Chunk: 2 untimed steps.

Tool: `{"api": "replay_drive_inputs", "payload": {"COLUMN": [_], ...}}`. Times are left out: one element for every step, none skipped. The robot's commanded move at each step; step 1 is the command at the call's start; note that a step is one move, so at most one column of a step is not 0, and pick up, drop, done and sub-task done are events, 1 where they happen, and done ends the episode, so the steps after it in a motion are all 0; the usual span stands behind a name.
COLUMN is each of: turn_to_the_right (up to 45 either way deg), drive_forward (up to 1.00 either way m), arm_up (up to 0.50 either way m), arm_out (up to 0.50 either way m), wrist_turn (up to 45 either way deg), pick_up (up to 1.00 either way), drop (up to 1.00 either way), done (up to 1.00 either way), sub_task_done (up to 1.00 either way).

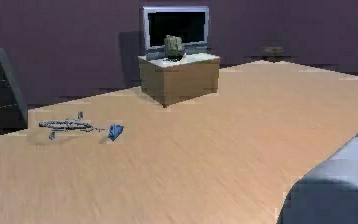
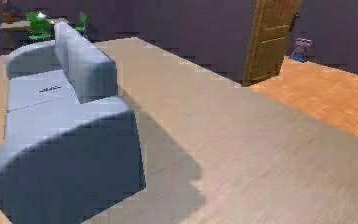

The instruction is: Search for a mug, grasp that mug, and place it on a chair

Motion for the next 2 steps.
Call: {"api": "replay_drive_inputs", "payload": {"turn_to_the_right": [0.0,3.0], "drive_forward": [0.55,0.00], "arm_up": [0.00,0.00], "arm_out": [0.00,0.00], "wrist_turn": [0.0,0.0], "pick_up": [0.00,0.00], "drop": [0.00,0.00], "done": [0.00,0.00], "sub_task_done": [0.00,0.00]}}
